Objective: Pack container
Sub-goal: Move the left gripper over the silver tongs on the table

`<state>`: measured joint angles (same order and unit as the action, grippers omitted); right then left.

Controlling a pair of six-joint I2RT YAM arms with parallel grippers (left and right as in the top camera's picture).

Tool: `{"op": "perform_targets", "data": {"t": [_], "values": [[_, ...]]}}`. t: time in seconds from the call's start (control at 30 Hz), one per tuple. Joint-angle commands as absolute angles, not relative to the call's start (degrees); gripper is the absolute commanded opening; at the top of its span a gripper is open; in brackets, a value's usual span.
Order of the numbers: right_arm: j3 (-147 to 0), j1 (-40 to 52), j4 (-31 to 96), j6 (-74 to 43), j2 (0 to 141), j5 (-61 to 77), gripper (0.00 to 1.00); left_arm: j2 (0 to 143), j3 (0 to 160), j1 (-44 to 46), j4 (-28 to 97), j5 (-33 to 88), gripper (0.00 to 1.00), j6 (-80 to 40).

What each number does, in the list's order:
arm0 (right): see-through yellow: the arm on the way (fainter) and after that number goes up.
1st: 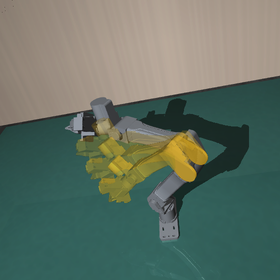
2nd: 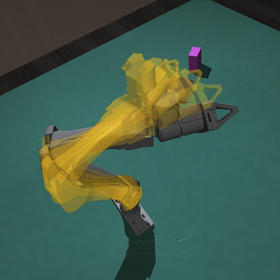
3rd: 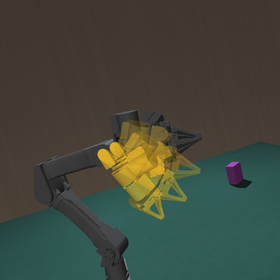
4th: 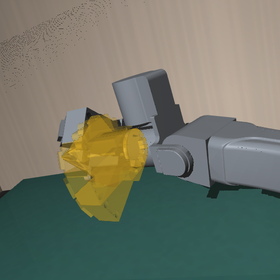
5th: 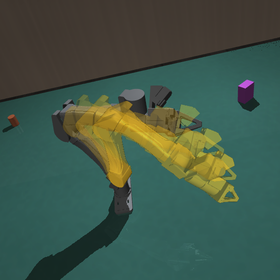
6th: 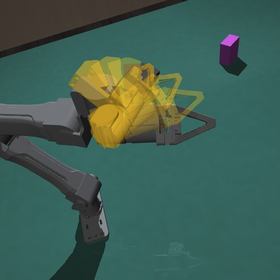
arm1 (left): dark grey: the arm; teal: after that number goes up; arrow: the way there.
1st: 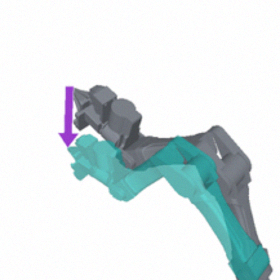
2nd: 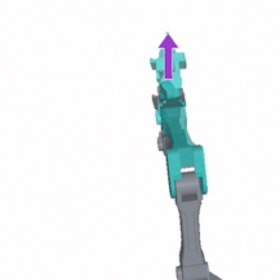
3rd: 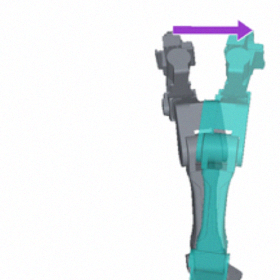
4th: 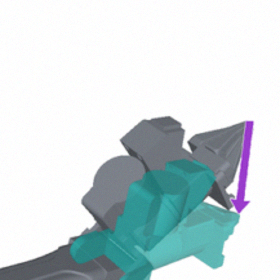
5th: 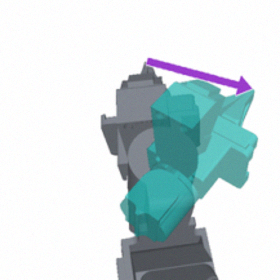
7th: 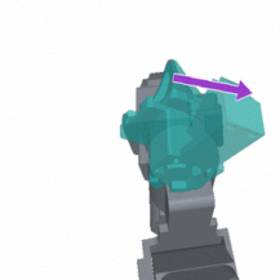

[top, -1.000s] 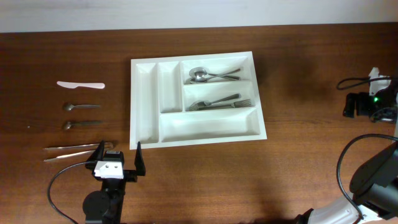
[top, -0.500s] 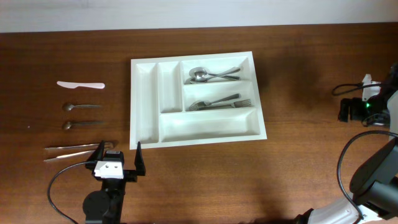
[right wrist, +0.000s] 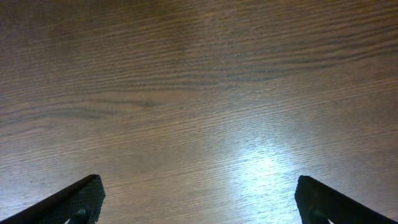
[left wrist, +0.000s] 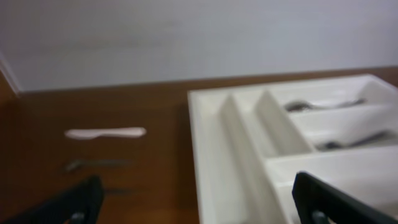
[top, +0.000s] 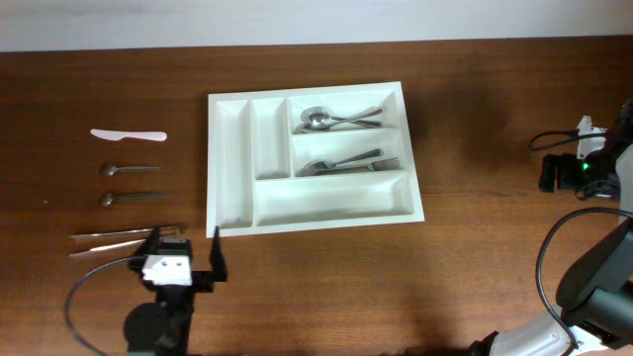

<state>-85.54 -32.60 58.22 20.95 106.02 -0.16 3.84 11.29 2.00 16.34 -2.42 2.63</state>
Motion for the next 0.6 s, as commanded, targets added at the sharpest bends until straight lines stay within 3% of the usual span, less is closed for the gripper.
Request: {"op": "perform_targets", "data": {"t": [0.0,0.13,0.27,0.47,0.57], "values": [[-85.32,-32.64,58.0,20.56,105.38,-0.69,0.99,10.11,24.71,1.69,22.96,-14.63,0.99,3.05],[-85.32,-32.64,58.02,20.58,105.38,-0.69,0.99,21.54,40.88,1.69,32.05,-26.46,0.99,3.14],[-85.32,-32.64,58.02,20.56,105.38,-0.69,0.99,30.92,51.33,1.69,31.75,-25.78,0.99,3.07],[-85.32,-32.64,58.02,20.56,105.38,-0.69,0.99,37.67,53.28,1.69,31.14,-24.67,0.99,2.96],[-85.32,-32.64,58.02,20.56,105.38,-0.69,0.99,40.45,55.94,1.69,32.36,-39.83,0.99,-16.97]]}}
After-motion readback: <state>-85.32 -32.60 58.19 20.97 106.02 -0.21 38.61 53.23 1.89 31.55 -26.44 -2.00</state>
